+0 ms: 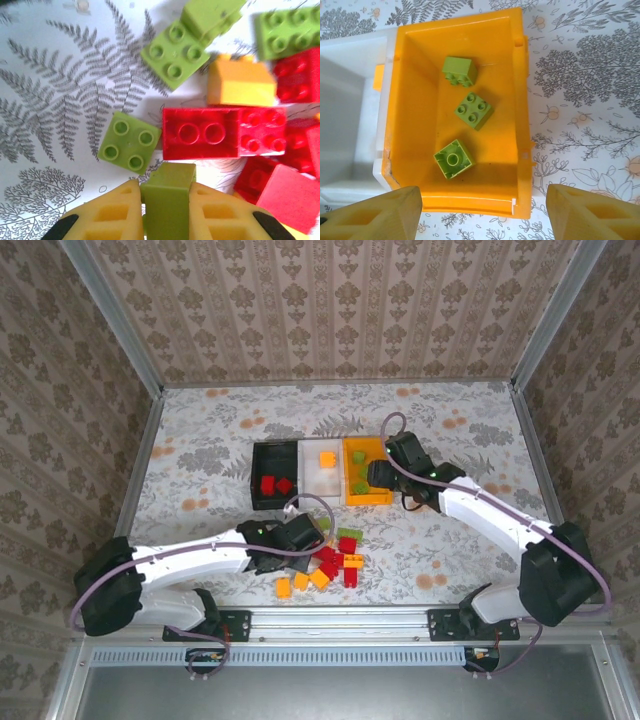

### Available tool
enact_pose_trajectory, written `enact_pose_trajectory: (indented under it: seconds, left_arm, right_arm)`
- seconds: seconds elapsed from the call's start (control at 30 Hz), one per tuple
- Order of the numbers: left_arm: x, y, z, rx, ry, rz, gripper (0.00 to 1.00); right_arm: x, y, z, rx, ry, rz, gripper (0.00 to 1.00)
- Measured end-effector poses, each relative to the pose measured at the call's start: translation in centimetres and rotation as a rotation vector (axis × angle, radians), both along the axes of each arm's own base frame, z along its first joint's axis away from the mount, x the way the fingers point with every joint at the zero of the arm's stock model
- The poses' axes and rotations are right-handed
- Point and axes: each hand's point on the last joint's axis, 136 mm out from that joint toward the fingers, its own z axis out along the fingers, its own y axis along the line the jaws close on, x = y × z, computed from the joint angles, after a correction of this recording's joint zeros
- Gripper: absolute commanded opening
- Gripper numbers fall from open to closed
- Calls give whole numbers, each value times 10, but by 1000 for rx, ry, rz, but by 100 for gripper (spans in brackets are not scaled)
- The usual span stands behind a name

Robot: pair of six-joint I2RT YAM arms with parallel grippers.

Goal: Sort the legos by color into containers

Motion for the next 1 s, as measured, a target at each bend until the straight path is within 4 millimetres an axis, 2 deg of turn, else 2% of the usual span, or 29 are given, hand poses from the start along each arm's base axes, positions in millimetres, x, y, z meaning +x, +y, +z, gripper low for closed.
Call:
enact_pose_trajectory:
  seconds: [0.17, 0.33, 0.47, 0.6, 0.7, 0.8, 0.9, 1.0]
  left_arm:
    - [18, -18, 39, -45, -52, -19, 17]
    - [65, -48, 77, -120, -95, -19, 18]
    - [106, -88, 93, -147, -118, -64, 17]
    - [142, -128, 93, -159, -124, -115, 16]
    - [169, -145, 84, -163, -116, -122, 16]
    - [193, -154, 74, -161, -105, -116, 17]
    - [210, -163, 67, -155, -97, -122, 27]
    - [215, -170, 63, -150, -89, -142, 44]
  right_arm:
    - [-6, -13, 4, 23, -17, -35, 68]
    - [-21, -28, -7, 32, 0, -75, 69]
    - [-31, -39, -18, 35, 18, -103, 69]
    - [-38, -46, -22, 37, 22, -118, 69]
    - [-41, -51, -22, 40, 18, -127, 69]
    - [-43, -54, -20, 45, 10, -133, 69]
    - [-44, -56, -20, 48, 7, -138, 69]
    - [-46, -57, -23, 51, 18, -143, 69]
